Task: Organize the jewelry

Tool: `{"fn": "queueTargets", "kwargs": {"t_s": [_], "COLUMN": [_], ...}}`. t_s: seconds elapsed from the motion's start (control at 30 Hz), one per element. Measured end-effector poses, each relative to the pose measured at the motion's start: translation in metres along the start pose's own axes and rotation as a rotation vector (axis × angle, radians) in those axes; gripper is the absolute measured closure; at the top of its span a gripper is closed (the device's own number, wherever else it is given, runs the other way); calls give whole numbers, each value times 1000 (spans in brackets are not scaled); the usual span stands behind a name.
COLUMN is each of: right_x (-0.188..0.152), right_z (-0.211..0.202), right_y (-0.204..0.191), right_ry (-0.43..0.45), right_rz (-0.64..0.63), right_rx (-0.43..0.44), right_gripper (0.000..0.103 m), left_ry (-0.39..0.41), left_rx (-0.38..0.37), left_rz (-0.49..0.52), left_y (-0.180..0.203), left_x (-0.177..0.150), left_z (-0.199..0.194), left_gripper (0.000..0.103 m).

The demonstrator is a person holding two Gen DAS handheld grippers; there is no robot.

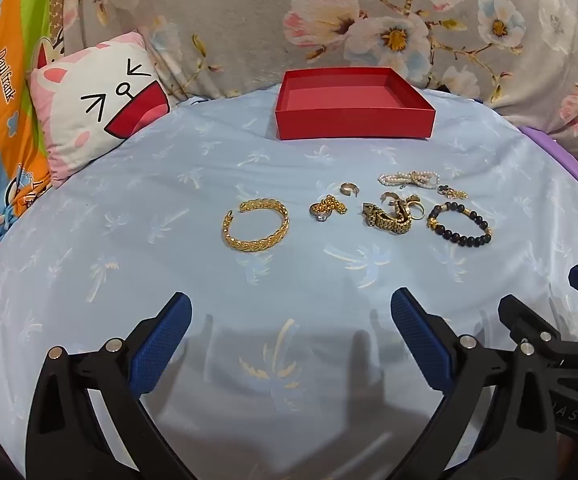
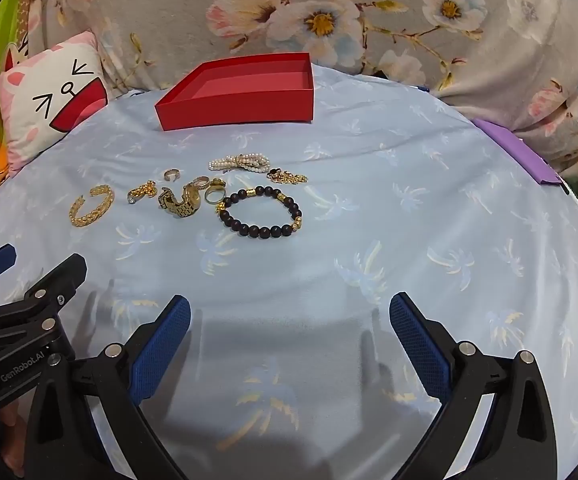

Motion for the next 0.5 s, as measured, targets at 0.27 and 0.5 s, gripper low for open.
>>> {"fn": "queueTargets", "kwargs": {"t_s": [0.27, 0.5], "right_x": [0, 0], "right_z": [1, 1], "right_y": [1, 1], "right_ry": [2, -1], "right_rz": [-5, 1], "right_rx": [-5, 2], "right_gripper": [5, 5], "left_ry": [-7, -5], "left_rx": [-6, -4], "left_rz": [0, 0], "left_y": [0, -3], "left_x": [-2, -4], "left_z": [-2, -6], "left_gripper": [6, 6]}}
Point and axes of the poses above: each gripper's, at about its wrist camera, not at the fingertips, and z roughly the way its jaws point, y to its right, x to its top, the point moved 9 cm from there along z, roughly the way its jaws point, and after that the axes turned 4 degrees about -y, right-handed, at the moved point
